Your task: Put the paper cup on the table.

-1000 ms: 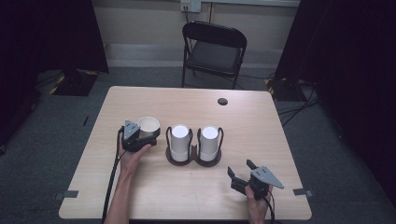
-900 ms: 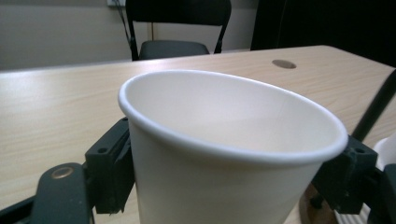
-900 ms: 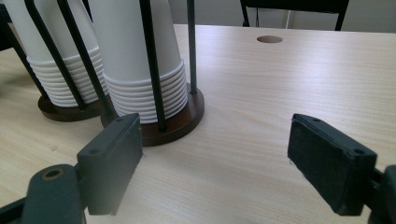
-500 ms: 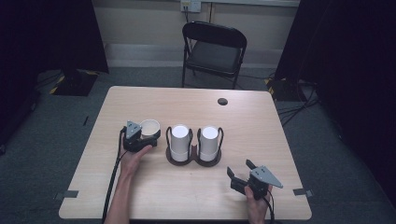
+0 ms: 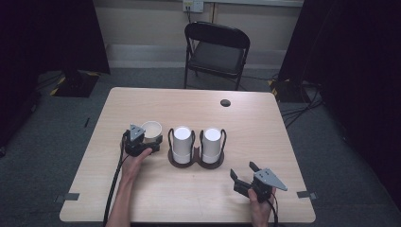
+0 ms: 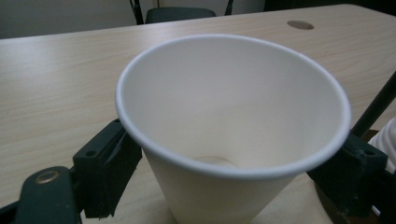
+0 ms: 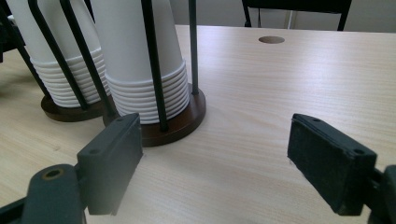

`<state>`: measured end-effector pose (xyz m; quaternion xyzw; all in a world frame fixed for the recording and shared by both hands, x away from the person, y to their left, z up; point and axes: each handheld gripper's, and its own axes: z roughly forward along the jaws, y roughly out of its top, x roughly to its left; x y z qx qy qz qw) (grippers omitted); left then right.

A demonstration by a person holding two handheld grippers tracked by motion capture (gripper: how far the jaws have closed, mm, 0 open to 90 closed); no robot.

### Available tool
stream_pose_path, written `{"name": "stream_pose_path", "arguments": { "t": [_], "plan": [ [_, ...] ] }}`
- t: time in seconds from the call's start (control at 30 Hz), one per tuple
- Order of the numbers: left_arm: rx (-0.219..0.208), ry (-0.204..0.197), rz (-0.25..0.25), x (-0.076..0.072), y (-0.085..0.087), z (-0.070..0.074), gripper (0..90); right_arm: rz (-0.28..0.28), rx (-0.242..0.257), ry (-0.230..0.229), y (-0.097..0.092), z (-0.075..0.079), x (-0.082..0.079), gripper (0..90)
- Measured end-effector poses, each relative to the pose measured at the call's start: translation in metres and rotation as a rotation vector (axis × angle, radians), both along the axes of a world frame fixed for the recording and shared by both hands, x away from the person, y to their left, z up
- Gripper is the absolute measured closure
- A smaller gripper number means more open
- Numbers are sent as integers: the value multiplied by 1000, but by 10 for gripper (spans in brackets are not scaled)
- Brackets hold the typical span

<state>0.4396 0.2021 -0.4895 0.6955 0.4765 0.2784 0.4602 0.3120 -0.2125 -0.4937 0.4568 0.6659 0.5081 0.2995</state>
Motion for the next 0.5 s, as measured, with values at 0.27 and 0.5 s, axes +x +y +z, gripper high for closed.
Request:
{"name": "stream_pose_path", "arguments": {
  "t": [0.27,0.5],
  "plan": [
    [-14,8,14,-10,9,0,160,-2,6,-3,-1,0,0,173],
    [7,-14,38,-23,12,0,157,-3,6,-3,-1,0,0,174]
  ]
}}
